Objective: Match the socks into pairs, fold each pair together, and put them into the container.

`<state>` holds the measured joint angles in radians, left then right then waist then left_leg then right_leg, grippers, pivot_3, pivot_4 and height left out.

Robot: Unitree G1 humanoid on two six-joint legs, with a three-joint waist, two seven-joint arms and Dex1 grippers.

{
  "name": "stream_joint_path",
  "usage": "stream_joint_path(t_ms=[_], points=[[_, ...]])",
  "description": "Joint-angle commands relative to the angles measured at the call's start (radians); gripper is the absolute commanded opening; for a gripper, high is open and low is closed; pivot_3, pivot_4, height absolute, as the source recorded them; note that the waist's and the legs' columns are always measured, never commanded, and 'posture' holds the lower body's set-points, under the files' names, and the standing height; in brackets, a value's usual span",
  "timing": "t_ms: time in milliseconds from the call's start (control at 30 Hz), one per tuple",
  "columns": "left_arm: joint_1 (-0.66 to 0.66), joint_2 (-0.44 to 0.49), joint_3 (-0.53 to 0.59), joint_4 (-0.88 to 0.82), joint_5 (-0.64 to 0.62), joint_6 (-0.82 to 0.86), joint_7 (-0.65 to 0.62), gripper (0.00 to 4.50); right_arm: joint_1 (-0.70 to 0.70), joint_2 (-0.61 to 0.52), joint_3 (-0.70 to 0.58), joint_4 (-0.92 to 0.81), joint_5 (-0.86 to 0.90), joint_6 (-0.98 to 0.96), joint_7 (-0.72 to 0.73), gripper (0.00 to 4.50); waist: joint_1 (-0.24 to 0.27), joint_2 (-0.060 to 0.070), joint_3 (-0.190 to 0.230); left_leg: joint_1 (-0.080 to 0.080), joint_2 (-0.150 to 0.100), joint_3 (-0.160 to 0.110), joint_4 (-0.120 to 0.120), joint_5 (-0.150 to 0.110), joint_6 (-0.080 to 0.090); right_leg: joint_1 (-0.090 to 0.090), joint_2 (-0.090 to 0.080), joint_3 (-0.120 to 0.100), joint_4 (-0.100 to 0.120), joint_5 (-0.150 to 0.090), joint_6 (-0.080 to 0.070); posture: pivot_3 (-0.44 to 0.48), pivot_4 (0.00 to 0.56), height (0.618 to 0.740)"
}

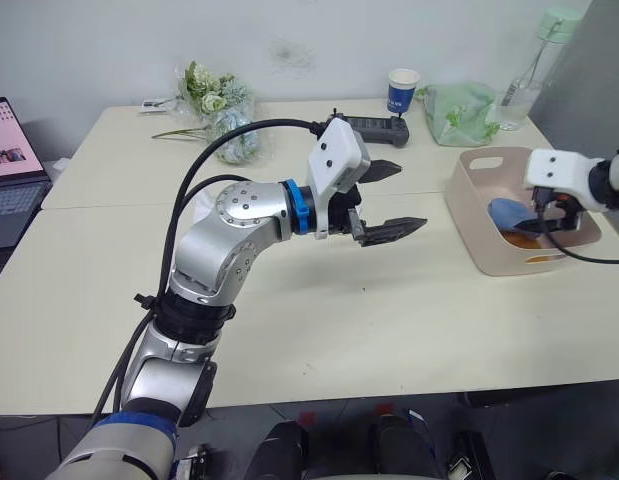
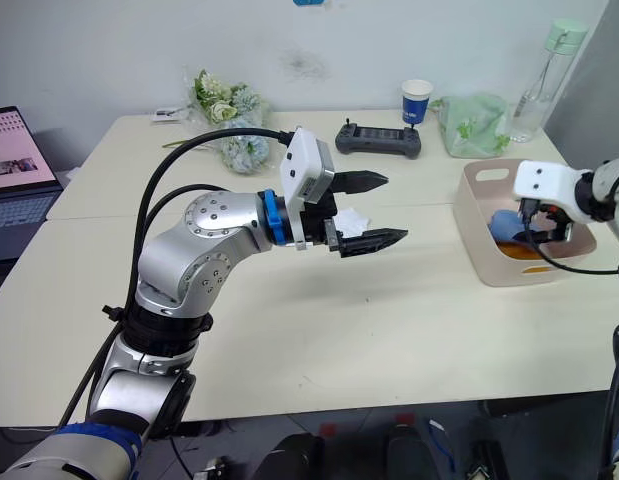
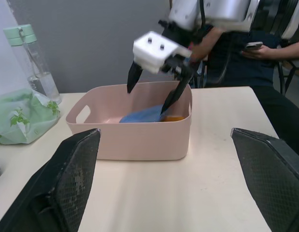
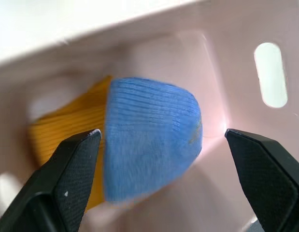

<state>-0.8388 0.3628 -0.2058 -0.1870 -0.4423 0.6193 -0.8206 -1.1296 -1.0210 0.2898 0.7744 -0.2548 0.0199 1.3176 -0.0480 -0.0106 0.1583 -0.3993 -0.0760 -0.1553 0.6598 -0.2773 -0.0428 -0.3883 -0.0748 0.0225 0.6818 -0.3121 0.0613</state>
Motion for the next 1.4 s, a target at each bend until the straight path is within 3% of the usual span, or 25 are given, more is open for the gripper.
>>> stream_joint_path(t_ms=[33, 133, 467, 500, 900, 1133, 1367, 1400], points=[[-0.01, 0.006, 0.03, -0.007, 0.005, -0.027, -0.003, 4.5, -0.05, -0.019, -0.041, -0.035, -0.014, 0.019, -0.044, 4.47, 0.0, 0.0, 0.0, 0.0, 0.0, 0.0, 0.0, 0.0, 0.0, 0.0, 0.0, 0.0, 0.0, 0.0, 0.0, 0.0, 0.15, 0.74], [-0.019, -0.001, 0.027, -0.001, 0.002, -0.031, -0.002, 4.5, -0.05, 0.005, -0.029, 0.02, -0.051, -0.033, -0.129, 3.87, 0.006, 0.0, 0.0, 0.0, 0.0, -0.001, 0.0, 0.0, 0.0, 0.0, 0.0, -0.001, 0.0, 0.0, 0.0, 0.0, 0.15, 0.74], [-0.021, 0.0, 0.022, -0.011, 0.001, -0.025, -0.008, 4.5, -0.054, 0.095, 0.037, 0.257, -0.171, -0.2, -0.33, 0.21, 0.008, 0.0, 0.0, 0.0, -0.001, 0.001, 0.0, 0.0, 0.0, 0.0, -0.001, 0.0, 0.0, 0.0, 0.0, 0.0, 0.15, 0.74], [-0.019, 0.001, 0.021, -0.013, 0.001, -0.024, -0.009, 4.5, -0.05, 0.105, 0.046, 0.277, -0.182, -0.208, -0.339, 0.04, 0.006, 0.0, 0.0, 0.0, 0.0, 0.001, 0.0, 0.0, 0.0, 0.0, 0.0, 0.0, 0.0, 0.0, 0.0, 0.0, 0.15, 0.74], [0.0, 0.008, 0.014, -0.036, 0.009, -0.011, 0.001, 4.5, 0.008, 0.181, 0.07, 0.448, -0.219, -0.229, -0.42, 0.04, 0.004, 0.0, 0.0, 0.0, -0.001, -0.001, 0.001, 0.0, 0.0, 0.001, 0.0, -0.001, 0.0, 0.0, 0.0, 0.0, 0.15, 0.74], [0.01, 0.037, 0.027, -0.039, 0.005, -0.007, -0.007, 4.5, -0.075, 0.153, 0.029, 0.423, -0.184, -0.213, -0.411, 0.04, -0.001, 0.0, 0.0, 0.0, -0.001, 0.0, 0.001, 0.0, 0.0, 0.0, 0.0, 0.0, 0.001, 0.0, 0.0, 0.0, 0.15, 0.74], [0.084, 0.133, 0.076, -0.046, 0.031, -0.035, -0.006, 4.5, -0.171, 0.143, -0.079, 0.344, -0.075, -0.157, -0.364, 0.04, -0.01, 0.0, 0.0, 0.0, 0.0, -0.001, 0.0, 0.0, 0.0, 0.0, 0.0, 0.0, 0.001, 0.0, 0.0, 0.0, 0.15, 0.74], [0.106, 0.147, 0.089, -0.045, 0.046, -0.052, 0.007, 4.5, -0.17, 0.152, -0.102, 0.313, -0.048, -0.154, -0.361, 0.2, -0.012, 0.001, 0.0, 0.0, 0.0, 0.0, 0.0, 0.0, 0.0, 0.0, 0.0, 0.0, 0.001, 0.0, 0.0, 0.0, 0.15, 0.74]])
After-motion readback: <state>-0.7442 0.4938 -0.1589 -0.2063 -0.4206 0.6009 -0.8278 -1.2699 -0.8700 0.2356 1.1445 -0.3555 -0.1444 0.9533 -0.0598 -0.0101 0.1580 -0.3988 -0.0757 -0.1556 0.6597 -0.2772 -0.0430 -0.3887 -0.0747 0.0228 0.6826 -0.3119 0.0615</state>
